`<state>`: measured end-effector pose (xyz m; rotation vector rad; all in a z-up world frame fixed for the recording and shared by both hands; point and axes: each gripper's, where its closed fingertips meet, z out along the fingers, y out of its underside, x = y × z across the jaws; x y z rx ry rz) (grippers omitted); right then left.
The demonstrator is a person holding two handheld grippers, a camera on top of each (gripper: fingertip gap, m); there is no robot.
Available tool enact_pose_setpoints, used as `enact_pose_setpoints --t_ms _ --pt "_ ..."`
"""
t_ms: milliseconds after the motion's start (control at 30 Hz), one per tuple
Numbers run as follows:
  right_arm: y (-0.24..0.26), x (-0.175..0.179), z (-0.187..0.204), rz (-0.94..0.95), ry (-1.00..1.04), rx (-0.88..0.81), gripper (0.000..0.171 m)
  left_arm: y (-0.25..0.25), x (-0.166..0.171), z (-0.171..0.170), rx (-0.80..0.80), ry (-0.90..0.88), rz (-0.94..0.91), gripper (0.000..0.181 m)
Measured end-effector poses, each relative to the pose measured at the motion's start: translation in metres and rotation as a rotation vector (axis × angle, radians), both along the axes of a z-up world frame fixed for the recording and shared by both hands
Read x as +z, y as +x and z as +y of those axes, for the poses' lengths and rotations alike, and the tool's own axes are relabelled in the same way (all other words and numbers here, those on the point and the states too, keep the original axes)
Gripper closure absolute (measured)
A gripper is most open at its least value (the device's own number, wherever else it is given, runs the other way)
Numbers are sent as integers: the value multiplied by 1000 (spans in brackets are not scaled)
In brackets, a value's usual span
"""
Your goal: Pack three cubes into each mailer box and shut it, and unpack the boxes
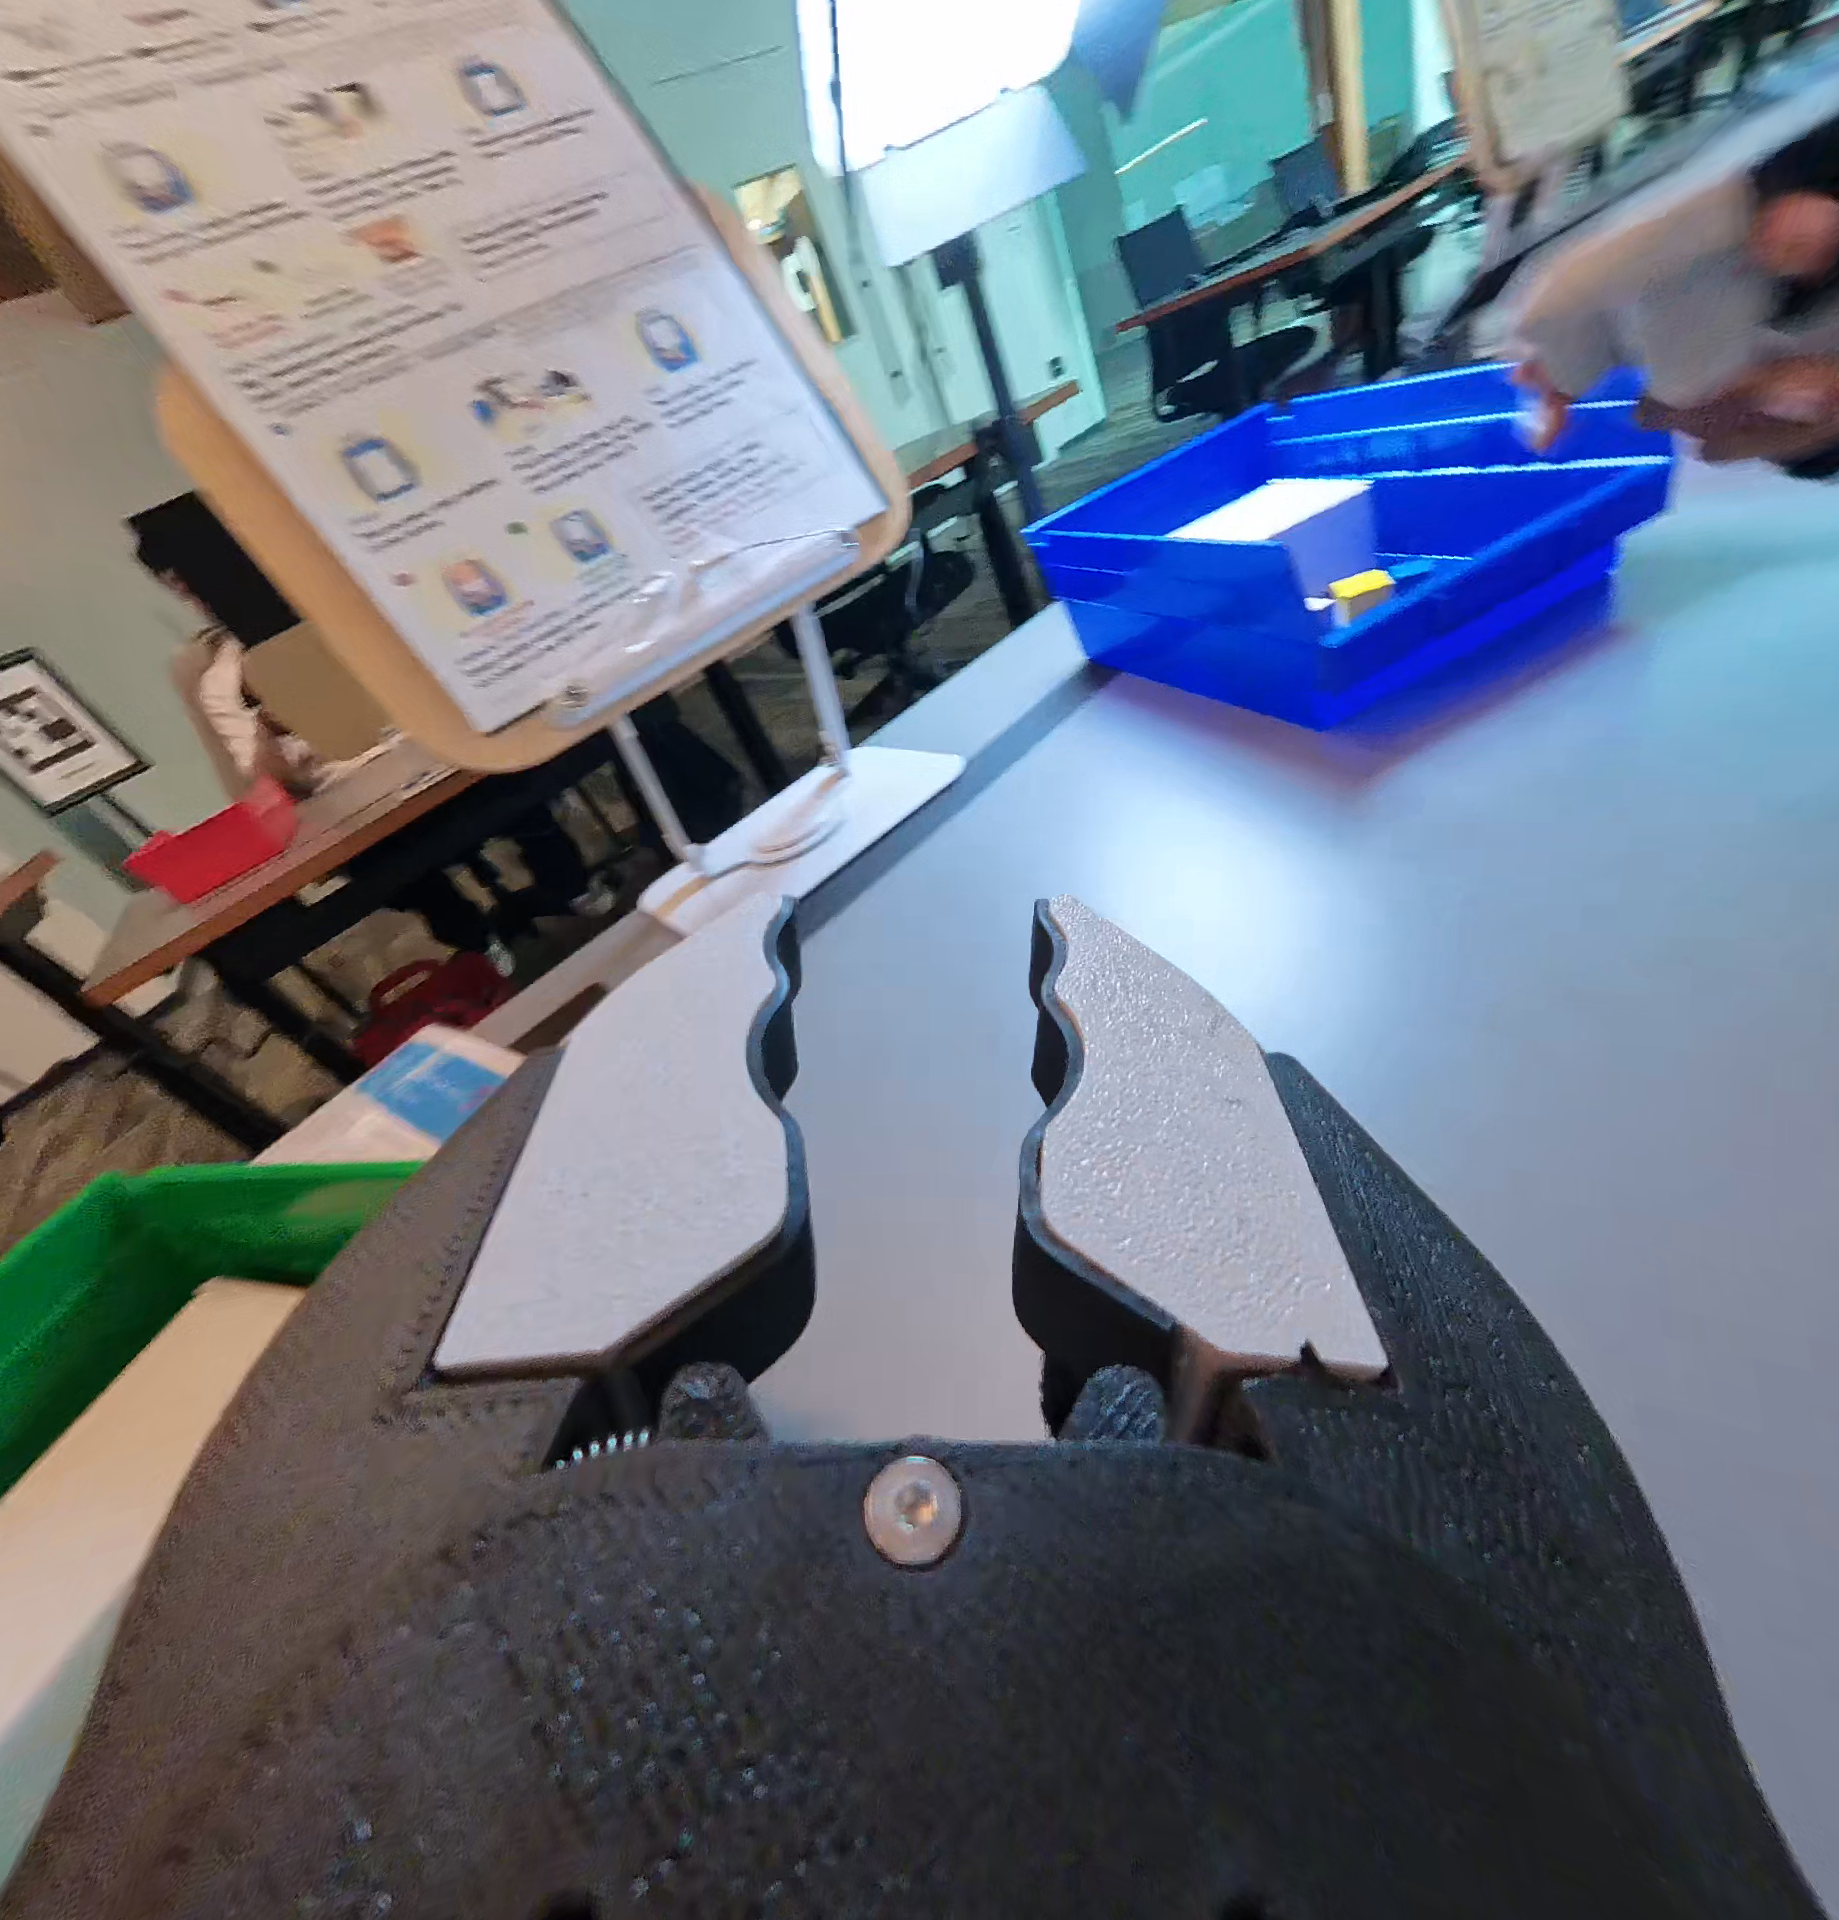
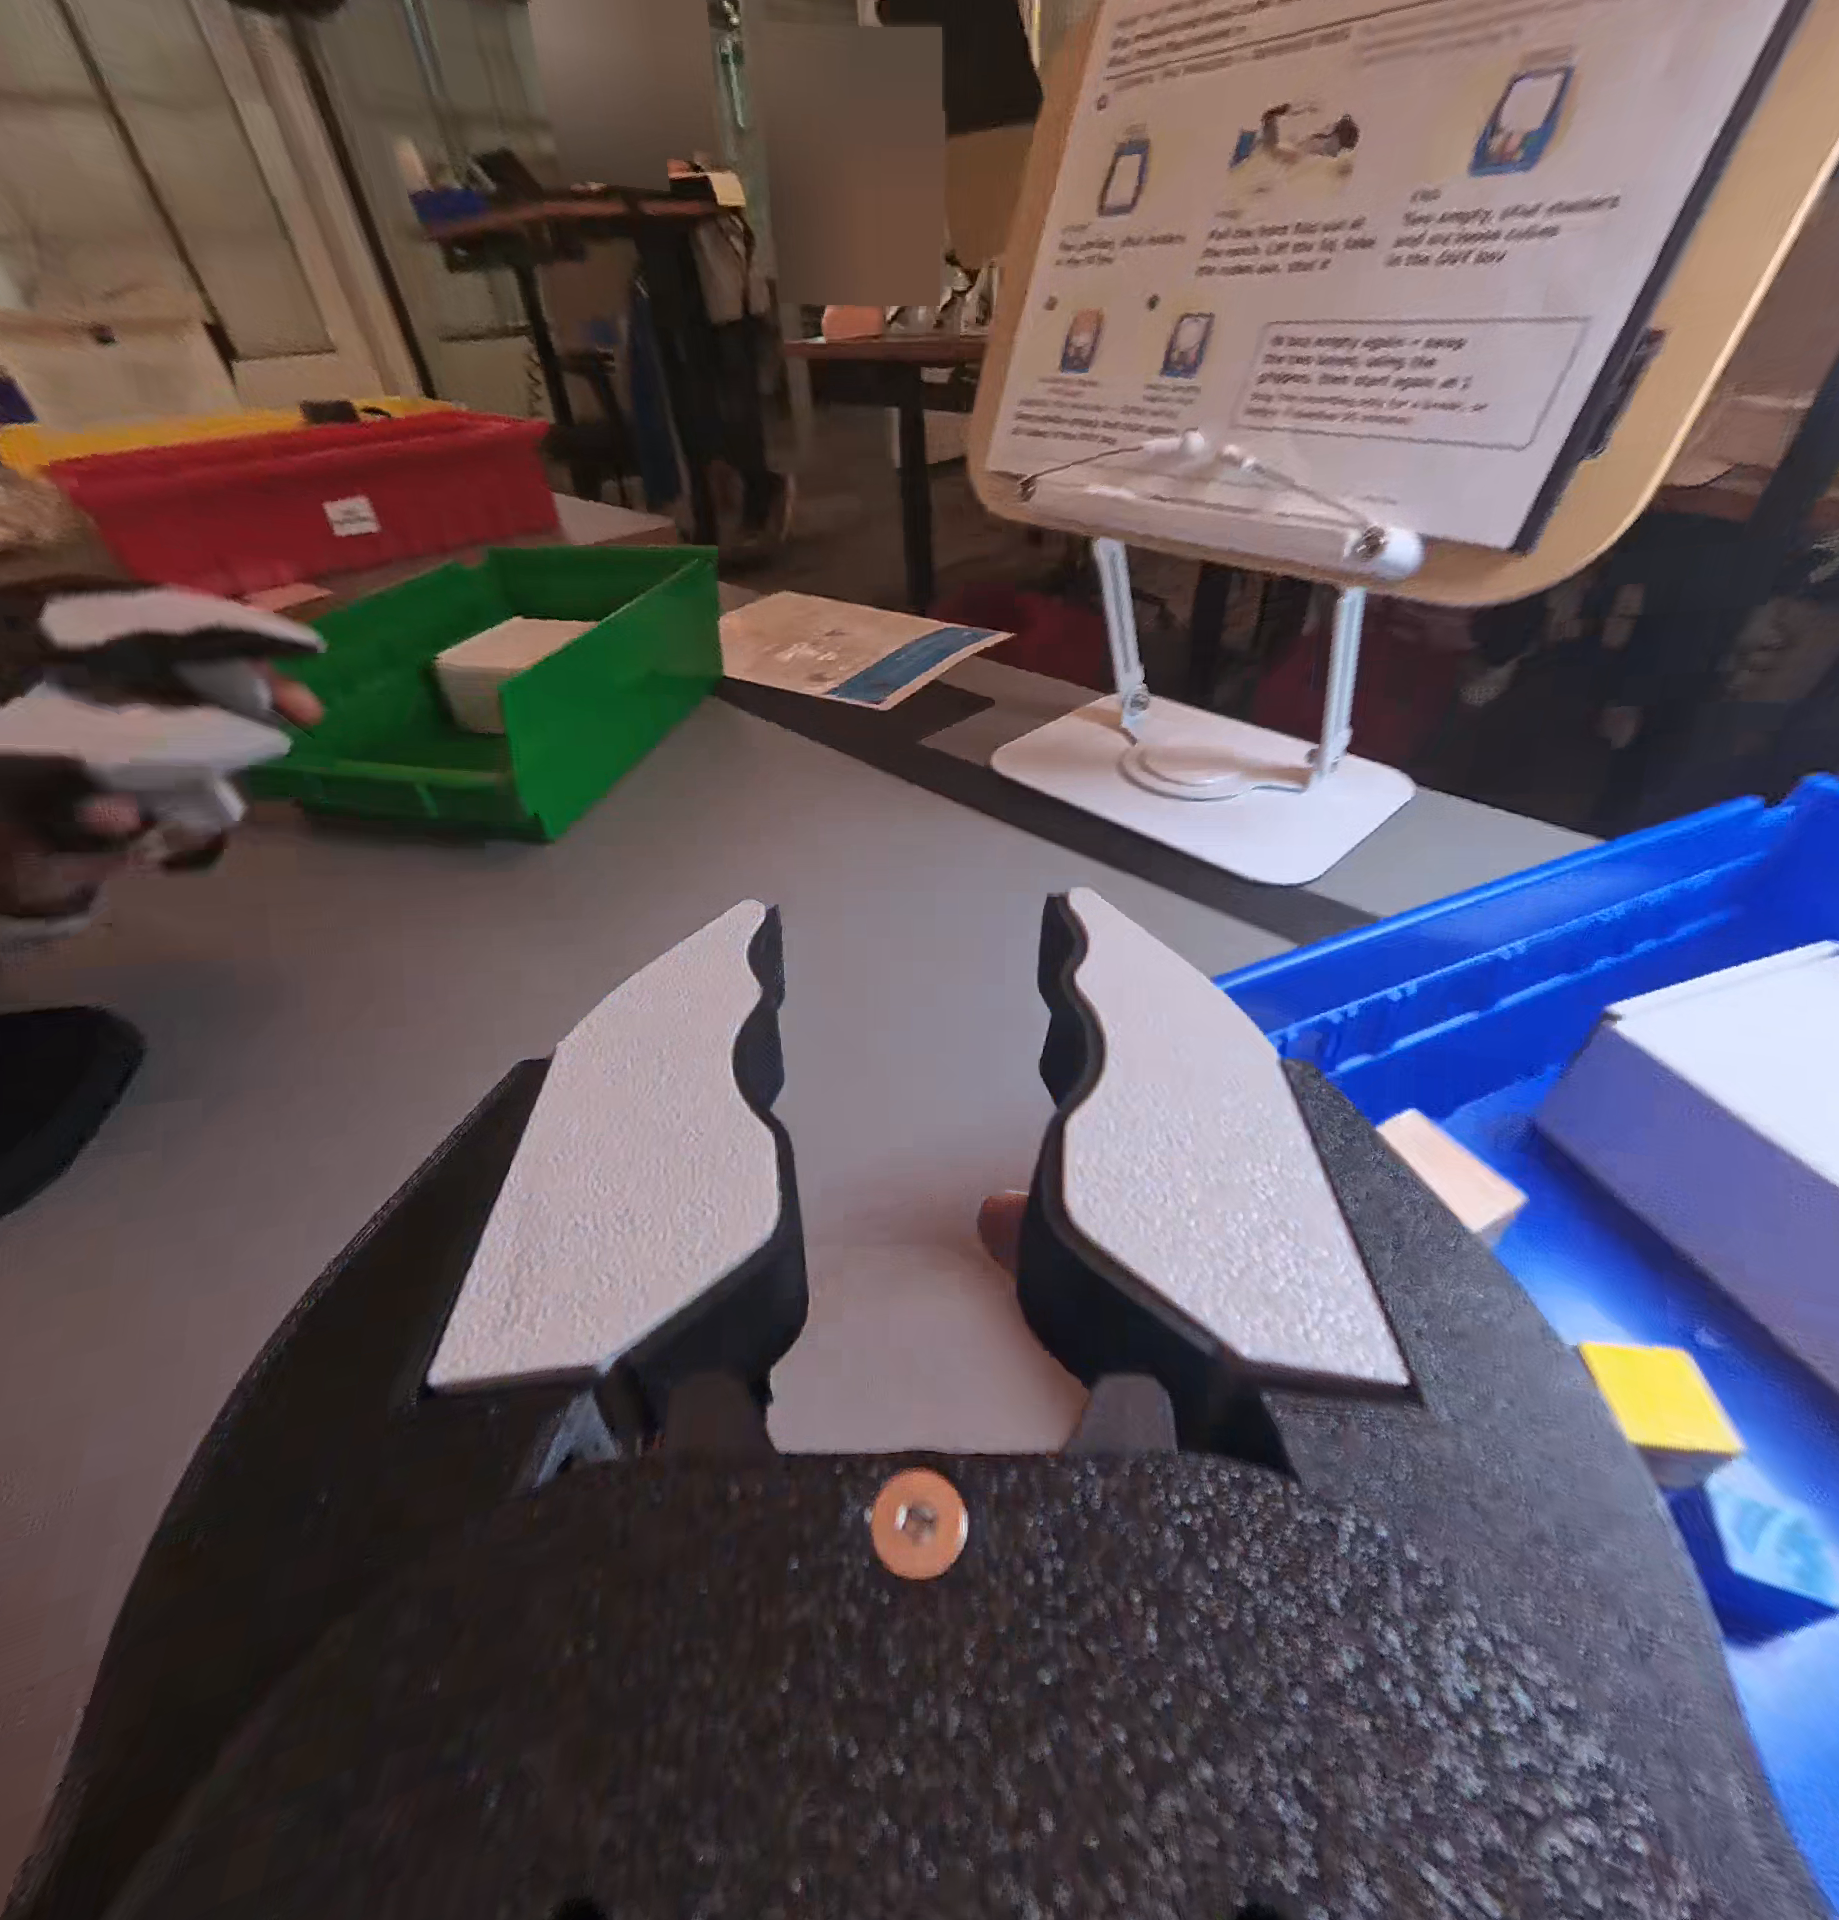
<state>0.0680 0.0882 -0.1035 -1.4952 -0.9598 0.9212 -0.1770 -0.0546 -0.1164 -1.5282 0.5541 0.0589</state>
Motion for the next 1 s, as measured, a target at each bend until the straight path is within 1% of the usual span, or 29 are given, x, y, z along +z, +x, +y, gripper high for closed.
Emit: enact_pose_setpoints --t_ms 67,133,200,233,300,400,500,533,600,800,833,933,1000 --pt "2 -22 -21 -19 -24 35 124 -36 19 2 74 -40 -35 136" --pt "5 -36 -30 -24 -2 57 126 -77 31 4 143 -135 -69 131" --pt "6 -40 -29 -19 7 65 129 -120 34 8 215 -238 -61 128" --pt "5 -39 -30 -8 -9 82 130 -144 33 13 264 -287 -27 127" --pt "4 -31 -29 27 -21 93 132 -189 20 25 377 -390 120 125" --pt "2 -32 -30 28 -9 98 134 -234 -26 38 460 -624 388 119" --pt "3 -42 -33 -21 31 95 135 -251 -69 49 451 -801 629 116" --pt "4 -46 -34 -37 44 93 136 -252 -79 54 436 -837 683 114" --pt "4 -50 -35 -60 65 92 137 -251 -94 67 422 -882 727 112" --pt "2 -55 -39 -90 96 103 138 -259 -118 99 437 -941 732 99" --pt "2 -56 -39 -95 102 106 138 -261 -119 101 421 -967 713 95" --pt "1 -57 -40 -92 96 124 138 -266 -115 105 367 -1069 577 75" --pt "1 -58 -41 -88 83 135 138 -277 -112 107 333 -1125 531 68"
